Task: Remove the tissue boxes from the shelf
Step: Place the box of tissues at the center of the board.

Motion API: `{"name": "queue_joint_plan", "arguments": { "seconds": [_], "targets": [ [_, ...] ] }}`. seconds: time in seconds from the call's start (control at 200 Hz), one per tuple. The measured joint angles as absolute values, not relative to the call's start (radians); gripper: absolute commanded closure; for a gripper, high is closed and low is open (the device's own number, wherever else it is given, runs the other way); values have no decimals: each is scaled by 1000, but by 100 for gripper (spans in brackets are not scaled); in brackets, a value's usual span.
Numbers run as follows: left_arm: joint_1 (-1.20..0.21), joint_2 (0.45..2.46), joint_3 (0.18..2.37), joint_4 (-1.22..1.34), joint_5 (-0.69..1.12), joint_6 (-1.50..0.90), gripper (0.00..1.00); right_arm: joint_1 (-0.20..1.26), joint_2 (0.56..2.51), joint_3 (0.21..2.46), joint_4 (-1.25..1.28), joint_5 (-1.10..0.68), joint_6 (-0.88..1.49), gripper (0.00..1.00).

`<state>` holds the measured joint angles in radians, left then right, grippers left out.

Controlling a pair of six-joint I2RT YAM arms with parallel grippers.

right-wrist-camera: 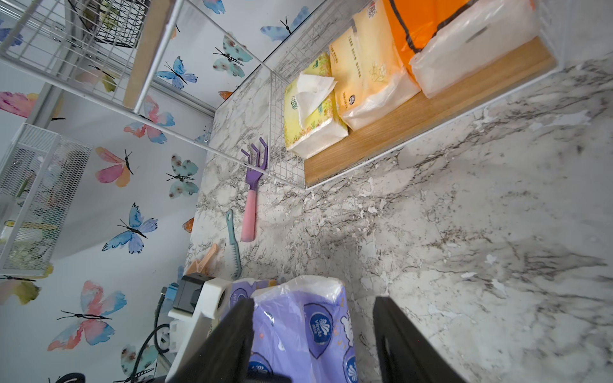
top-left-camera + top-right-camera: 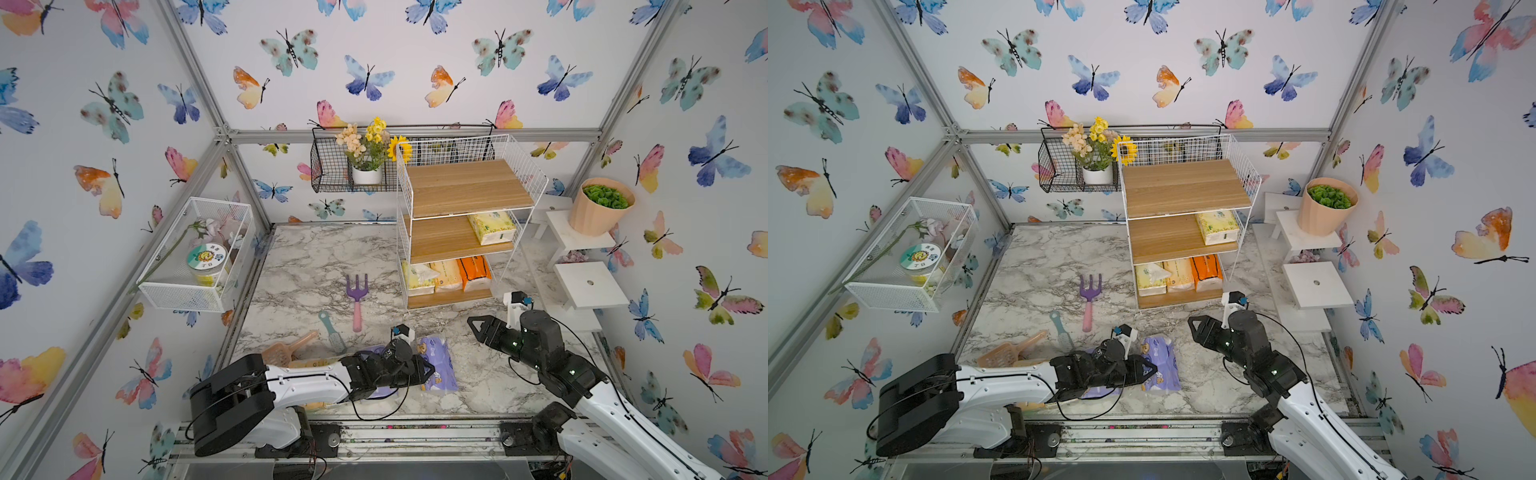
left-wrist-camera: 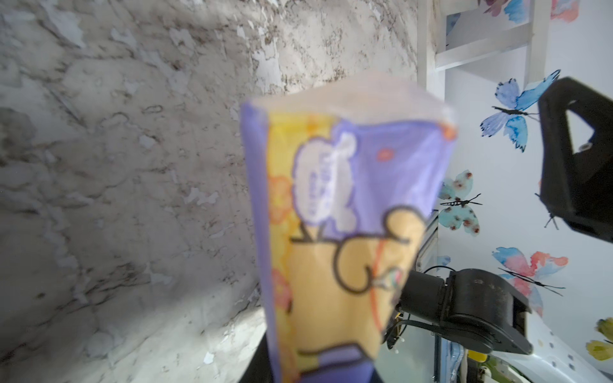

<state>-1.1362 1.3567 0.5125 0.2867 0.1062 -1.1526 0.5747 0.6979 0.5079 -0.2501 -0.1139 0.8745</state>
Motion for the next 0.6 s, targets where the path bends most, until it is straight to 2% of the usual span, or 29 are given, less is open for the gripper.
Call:
{"name": "queue_joint_plan", "arguments": {
  "seconds": [0.055, 0.135, 0.21, 0.335, 0.601],
  "targets": [
    [-1136, 1363, 507, 285, 98, -1160, 57, 575, 706, 498, -244, -123, 875, 38],
    [-1136, 1365, 496, 280, 77, -1175, 37, 575, 721, 484, -236, -138, 875, 38],
    [-1136, 1364, 490, 269, 57, -1187, 25, 575, 741, 471, -225, -153, 875, 38],
    [-1136, 1325, 488, 215, -7, -1192, 19, 575, 785, 445, -199, -184, 875, 40],
    [-1136, 1070, 491, 37, -245, -1192, 21, 575, 902, 382, -115, -275, 875, 45]
  ]
}}
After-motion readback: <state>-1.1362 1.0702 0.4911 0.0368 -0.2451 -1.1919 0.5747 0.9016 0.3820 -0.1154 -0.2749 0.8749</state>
